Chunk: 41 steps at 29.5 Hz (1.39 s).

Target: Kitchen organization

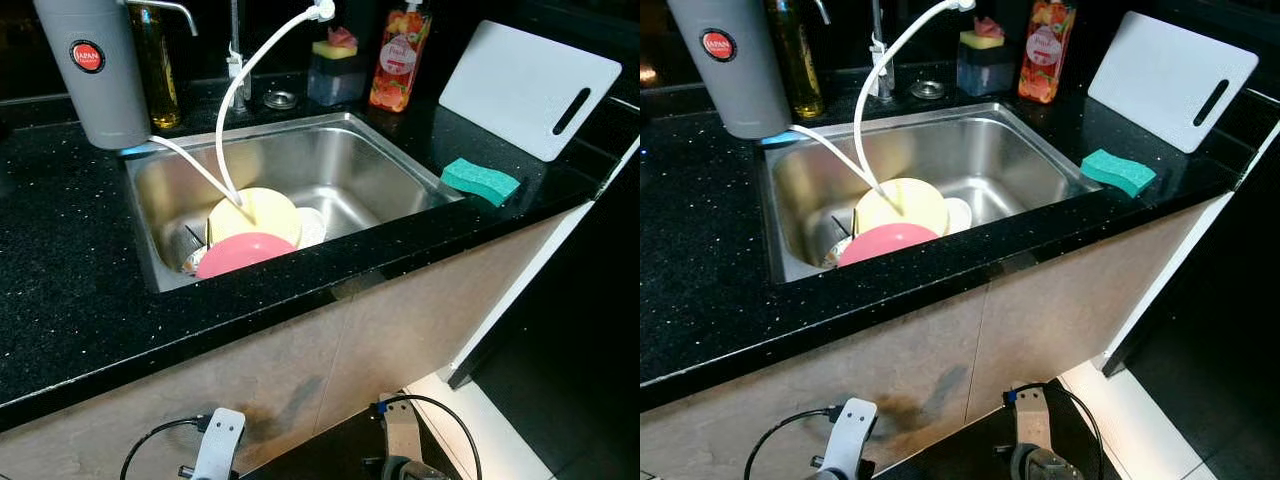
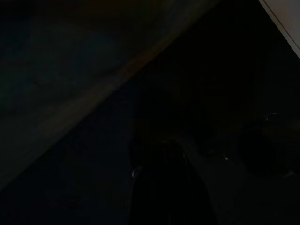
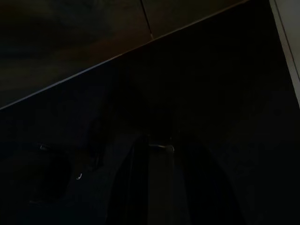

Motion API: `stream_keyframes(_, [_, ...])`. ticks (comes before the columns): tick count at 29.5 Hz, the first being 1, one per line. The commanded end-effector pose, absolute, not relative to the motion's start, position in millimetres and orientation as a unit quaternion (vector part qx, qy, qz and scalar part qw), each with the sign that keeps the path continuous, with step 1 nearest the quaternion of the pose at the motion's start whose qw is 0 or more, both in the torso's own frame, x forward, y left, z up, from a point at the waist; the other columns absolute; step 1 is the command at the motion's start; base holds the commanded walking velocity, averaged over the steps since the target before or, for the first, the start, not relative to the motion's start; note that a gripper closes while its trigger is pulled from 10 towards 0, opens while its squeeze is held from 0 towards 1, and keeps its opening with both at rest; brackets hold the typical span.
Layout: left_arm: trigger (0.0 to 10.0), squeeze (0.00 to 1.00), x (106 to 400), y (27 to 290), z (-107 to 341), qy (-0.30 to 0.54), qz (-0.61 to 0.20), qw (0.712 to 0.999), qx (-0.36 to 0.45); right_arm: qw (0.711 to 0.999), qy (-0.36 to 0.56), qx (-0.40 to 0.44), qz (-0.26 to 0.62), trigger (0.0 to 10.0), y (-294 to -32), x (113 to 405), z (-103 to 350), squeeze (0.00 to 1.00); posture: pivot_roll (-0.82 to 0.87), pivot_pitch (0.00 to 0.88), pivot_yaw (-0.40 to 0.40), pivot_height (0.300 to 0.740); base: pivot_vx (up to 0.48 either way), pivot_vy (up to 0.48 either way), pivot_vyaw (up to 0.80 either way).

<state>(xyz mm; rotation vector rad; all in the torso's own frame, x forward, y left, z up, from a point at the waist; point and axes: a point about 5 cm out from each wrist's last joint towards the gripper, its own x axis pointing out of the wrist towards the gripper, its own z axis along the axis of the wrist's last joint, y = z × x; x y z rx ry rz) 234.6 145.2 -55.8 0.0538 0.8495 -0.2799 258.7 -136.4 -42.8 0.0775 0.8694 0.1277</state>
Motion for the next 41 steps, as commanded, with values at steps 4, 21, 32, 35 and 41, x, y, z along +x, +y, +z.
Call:
stream_keyframes(4, [10.0, 0.00, 230.4, 151.7, -59.4, 0.425, -0.120, 0.897, 0.034, 0.896, 0.440, 0.037, 0.052, 10.0, -136.9, 253.4, -47.1, 0.00, 0.05, 0.112, -0.043, 0.740, 0.000, 0.000, 0.00])
stream_keyframes(21, [10.0, 0.00, 225.5, 148.8, -62.8, 0.433, -0.120, 0.893, 0.019, 0.894, 0.444, 0.034, 0.049, 10.0, -137.0, 249.5, -50.0, 0.00, 0.04, 0.097, -0.045, 0.740, 0.000, 0.000, 0.00])
stream_keyframes(32, [10.0, 0.00, 224.0, 148.3, -63.9, 0.436, -0.120, 0.892, 0.018, 0.893, 0.447, 0.029, 0.053, 10.0, -137.3, 248.8, -50.5, 0.00, 0.04, 0.109, -0.054, 0.740, 0.000, 0.000, 0.00])
stream_keyframes(35, [10.0, 0.00, 223.7, 148.3, -64.1, 0.437, -0.120, 0.892, 0.018, 0.892, 0.448, 0.029, 0.052, 10.0, -137.3, 248.4, -50.7, 0.00, 0.04, 0.109, -0.054, 0.740, 0.000, 0.000, 0.00])
stream_keyframes(41, [10.0, 0.00, 224.0, 147.9, -63.9, 0.437, -0.121, 0.891, 0.018, 0.892, 0.449, 0.036, 0.046, 10.0, -137.9, 248.0, -51.1, 0.00, 0.04, 0.112, -0.053, 0.740, 0.000, 0.000, 0.00])
